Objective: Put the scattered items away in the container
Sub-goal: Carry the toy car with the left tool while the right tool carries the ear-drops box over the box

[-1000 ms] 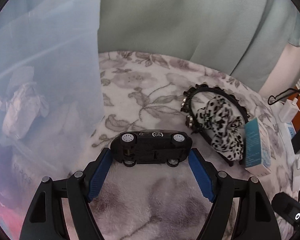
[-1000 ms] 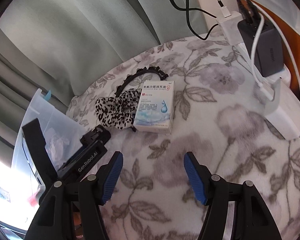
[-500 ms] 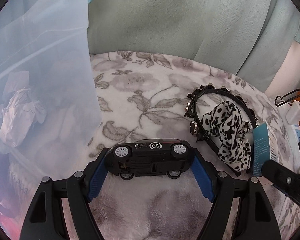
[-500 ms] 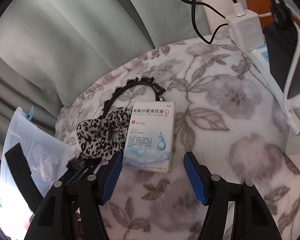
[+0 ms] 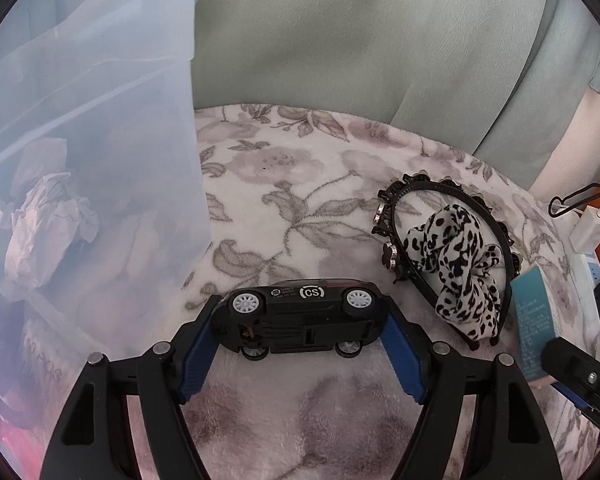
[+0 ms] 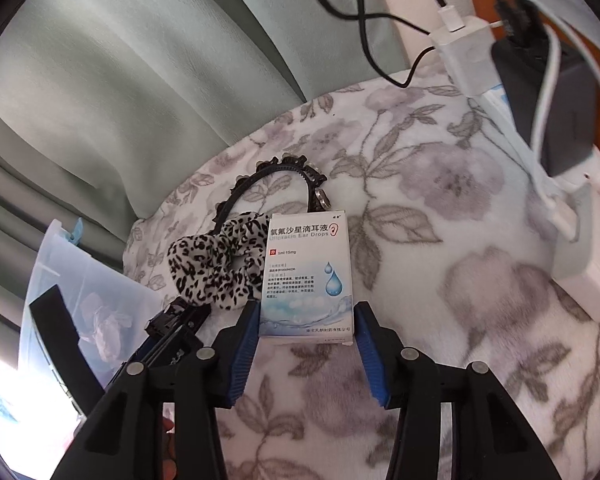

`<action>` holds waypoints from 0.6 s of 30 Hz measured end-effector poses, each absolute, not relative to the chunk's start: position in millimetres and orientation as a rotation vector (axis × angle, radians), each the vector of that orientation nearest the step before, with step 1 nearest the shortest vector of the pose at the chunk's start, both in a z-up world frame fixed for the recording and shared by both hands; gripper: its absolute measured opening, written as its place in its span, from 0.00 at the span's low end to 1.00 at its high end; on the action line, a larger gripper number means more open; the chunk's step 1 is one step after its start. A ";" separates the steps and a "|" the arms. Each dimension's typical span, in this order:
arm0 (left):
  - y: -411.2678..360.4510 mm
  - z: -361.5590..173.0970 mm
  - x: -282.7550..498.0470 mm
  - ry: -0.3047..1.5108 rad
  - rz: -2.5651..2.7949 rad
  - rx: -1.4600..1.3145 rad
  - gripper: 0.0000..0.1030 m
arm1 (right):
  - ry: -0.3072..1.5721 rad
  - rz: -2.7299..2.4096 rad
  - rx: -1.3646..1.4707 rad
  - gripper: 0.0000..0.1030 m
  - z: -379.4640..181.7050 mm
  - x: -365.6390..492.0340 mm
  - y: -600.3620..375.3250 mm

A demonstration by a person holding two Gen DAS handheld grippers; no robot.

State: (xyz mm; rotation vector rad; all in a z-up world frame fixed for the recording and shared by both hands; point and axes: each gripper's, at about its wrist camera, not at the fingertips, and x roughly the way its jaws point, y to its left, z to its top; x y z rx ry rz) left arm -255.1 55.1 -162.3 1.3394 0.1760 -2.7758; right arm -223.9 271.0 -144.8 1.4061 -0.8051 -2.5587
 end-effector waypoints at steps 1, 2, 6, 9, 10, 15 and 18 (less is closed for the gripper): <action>55.6 -161.9 -252.9 0.173 -2.775 1.342 0.74 | -0.815 -2.559 1.407 0.49 -144.4 -219.7 272.1; 56.2 -161.4 -250.5 0.168 -2.777 1.345 0.74 | -0.824 -2.558 1.408 0.49 -143.8 -215.6 273.0; 58.2 -157.0 -236.0 0.168 -2.780 1.373 0.74 | -0.858 -2.550 1.408 0.49 -139.4 -197.0 274.4; 58.7 -150.8 -222.0 0.174 -2.784 1.393 0.74 | -0.890 -2.545 1.377 0.49 -130.1 -182.0 275.7; 58.6 -147.6 -216.8 0.180 -2.787 1.397 0.74 | -0.895 -2.547 1.364 0.49 -125.2 -177.3 275.6; 58.0 -119.0 -189.0 0.189 -2.837 1.354 0.74 | -0.893 -2.563 1.272 0.49 -94.2 -154.0 271.1; 54.9 -92.7 -171.0 0.193 -2.883 1.286 0.74 | -0.884 -2.570 1.218 0.49 -75.9 -137.7 265.8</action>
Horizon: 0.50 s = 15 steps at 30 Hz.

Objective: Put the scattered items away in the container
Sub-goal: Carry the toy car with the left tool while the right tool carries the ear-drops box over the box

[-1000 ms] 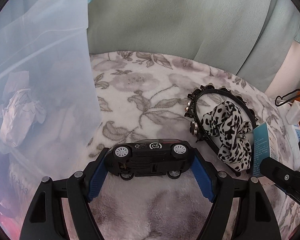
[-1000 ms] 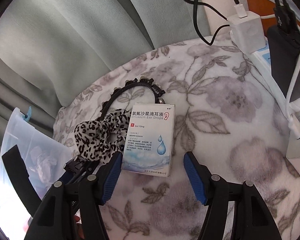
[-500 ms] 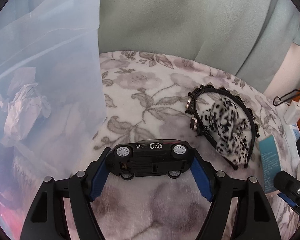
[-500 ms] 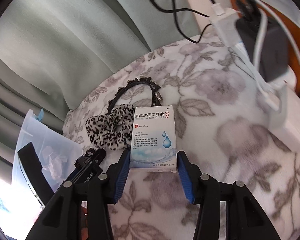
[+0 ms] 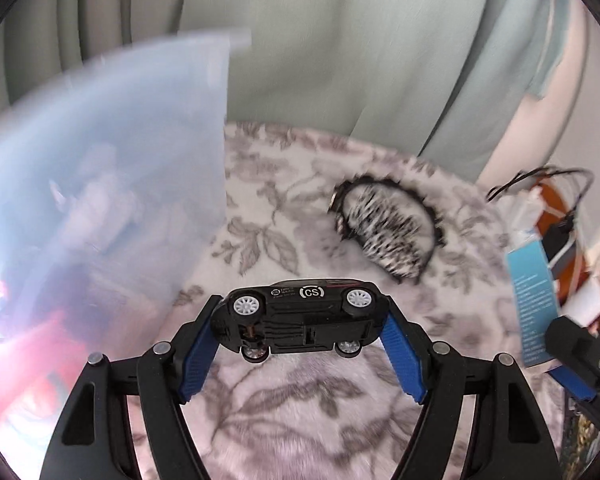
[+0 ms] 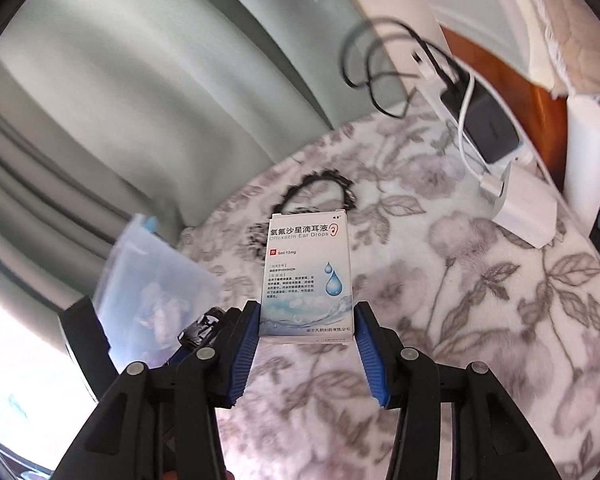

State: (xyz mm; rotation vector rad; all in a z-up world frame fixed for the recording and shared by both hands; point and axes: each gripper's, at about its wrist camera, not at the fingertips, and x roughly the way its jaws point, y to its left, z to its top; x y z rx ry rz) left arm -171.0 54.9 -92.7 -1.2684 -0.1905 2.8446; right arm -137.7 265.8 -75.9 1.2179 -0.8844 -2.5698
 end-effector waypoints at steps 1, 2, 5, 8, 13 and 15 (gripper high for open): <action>53.3 -82.9 -164.6 -0.191 2.855 -1.240 0.74 | -0.886 -2.571 1.199 0.49 -69.7 -131.3 264.4; 51.2 -73.4 -158.4 -0.195 2.864 -1.212 0.74 | -0.887 -2.571 1.182 0.49 -63.8 -125.2 263.0; 42.0 -44.8 -138.2 -0.225 2.891 -1.118 0.74 | -0.871 -2.582 1.124 0.49 -43.4 -105.9 257.8; 30.1 -20.1 -119.6 -0.258 2.916 -1.041 0.74 | -0.858 -2.599 1.068 0.49 -22.7 -89.5 253.3; 22.4 17.8 -91.0 -0.286 2.939 -0.922 0.74 | -0.858 -2.632 0.937 0.49 14.0 -61.5 250.6; 22.8 31.3 -80.1 -0.293 2.941 -0.866 0.74 | -0.842 -2.647 0.907 0.49 26.0 -54.8 248.4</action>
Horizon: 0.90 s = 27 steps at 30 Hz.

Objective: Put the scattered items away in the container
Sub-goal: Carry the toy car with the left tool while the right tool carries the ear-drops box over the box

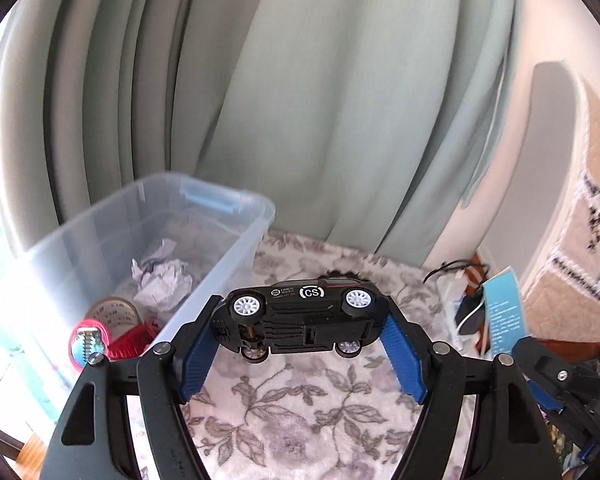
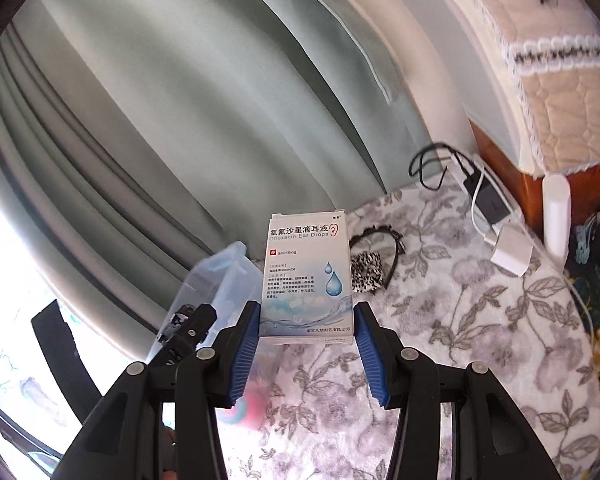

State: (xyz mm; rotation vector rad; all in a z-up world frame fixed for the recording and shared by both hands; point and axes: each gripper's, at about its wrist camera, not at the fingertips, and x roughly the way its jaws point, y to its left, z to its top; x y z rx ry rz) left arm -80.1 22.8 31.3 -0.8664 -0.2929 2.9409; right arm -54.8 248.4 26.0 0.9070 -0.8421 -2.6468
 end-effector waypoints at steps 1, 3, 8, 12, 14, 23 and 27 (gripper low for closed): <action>22.9 37.4 -75.3 -0.295 2.940 -0.843 0.74 | -0.835 -2.650 0.893 0.49 31.1 -50.9 246.9; 21.8 49.5 -65.8 -0.302 2.939 -0.806 0.74 | -0.819 -2.657 0.869 0.49 40.3 -43.2 243.2; 16.5 71.1 -50.6 -0.325 2.951 -0.720 0.74 | -0.787 -2.674 0.804 0.49 63.1 -27.0 236.8; 9.2 83.1 -40.4 -0.348 2.960 -0.667 0.74 | -0.758 -2.685 0.772 0.49 74.9 -16.4 230.4; 5.7 86.2 -36.4 -0.358 2.964 -0.651 0.74 | -0.745 -2.684 0.763 0.49 78.7 -12.6 227.4; -25.8 89.2 -28.7 -0.444 3.002 -0.632 0.74 | -0.645 -2.673 0.739 0.49 93.0 -7.6 201.9; -44.2 86.3 -28.8 -0.497 3.025 -0.634 0.74 | -0.597 -2.655 0.749 0.49 95.7 -9.2 185.5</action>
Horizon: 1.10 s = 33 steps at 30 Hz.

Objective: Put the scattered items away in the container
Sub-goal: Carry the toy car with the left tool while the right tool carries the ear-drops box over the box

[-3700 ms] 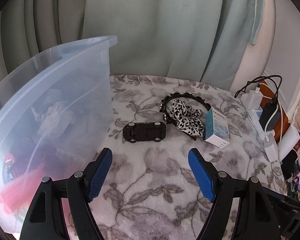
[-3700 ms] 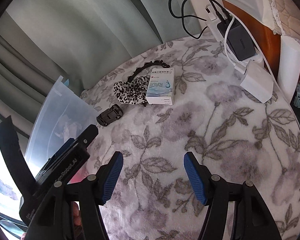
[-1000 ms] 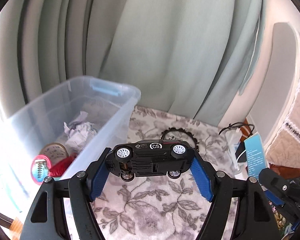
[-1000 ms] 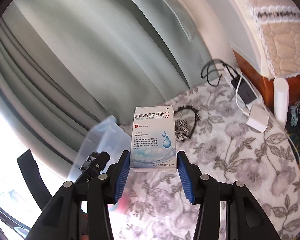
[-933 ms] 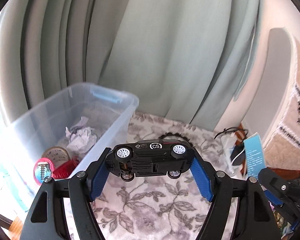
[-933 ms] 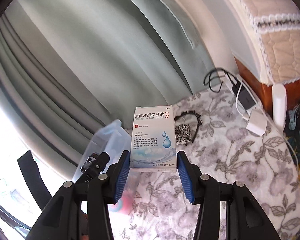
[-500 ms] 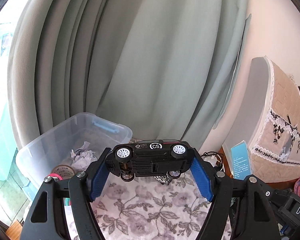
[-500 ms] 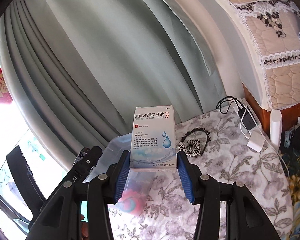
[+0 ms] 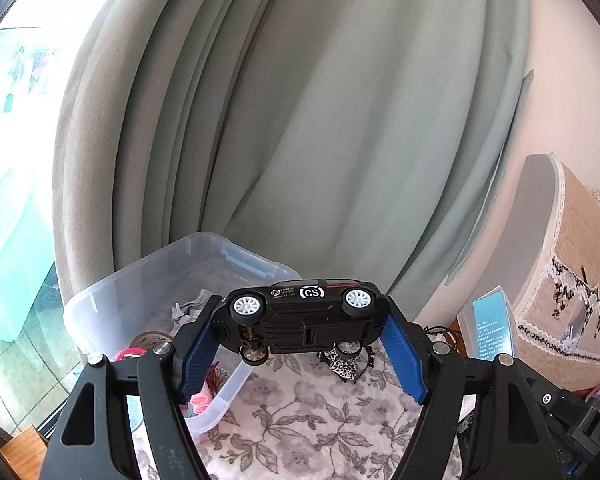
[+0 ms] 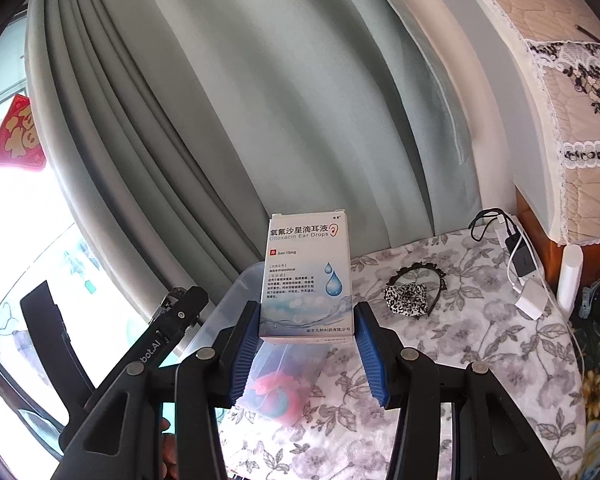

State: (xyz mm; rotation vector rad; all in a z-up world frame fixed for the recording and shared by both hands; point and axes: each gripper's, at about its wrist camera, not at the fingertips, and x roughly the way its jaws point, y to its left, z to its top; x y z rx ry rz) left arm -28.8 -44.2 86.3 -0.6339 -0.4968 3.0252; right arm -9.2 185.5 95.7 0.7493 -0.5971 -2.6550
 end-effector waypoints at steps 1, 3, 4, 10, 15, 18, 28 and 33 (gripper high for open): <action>-49.4 85.1 -29.3 -0.513 3.031 -0.636 0.74 | -0.584 -2.650 0.754 0.49 95.0 -11.1 180.6; -61.0 81.9 -30.5 -0.550 3.046 -0.643 0.74 | -0.559 -2.639 0.765 0.49 93.2 -14.4 171.7; -66.6 79.9 -31.3 -0.568 3.051 -0.649 0.74 | -0.546 -2.632 0.772 0.49 92.4 -16.1 166.7; -101.0 61.6 -37.7 -0.678 3.082 -0.695 0.74 | -0.467 -2.589 0.832 0.49 83.1 -28.6 135.0; -133.2 39.7 -43.6 -0.795 3.100 -0.747 0.74 | -0.392 -2.537 0.914 0.49 66.9 -43.6 101.6; -148.3 25.8 -47.2 -0.844 3.101 -0.784 0.74 | -0.344 -2.499 0.959 0.49 55.0 -52.8 79.0; -174.7 -11.0 -59.8 -0.935 3.075 -0.856 0.74 | -0.230 -2.421 1.058 0.49 25.4 -79.9 26.1; -174.9 -15.5 -66.9 -0.899 3.069 -0.853 0.74 | -0.196 -2.393 1.097 0.49 15.1 -92.3 11.0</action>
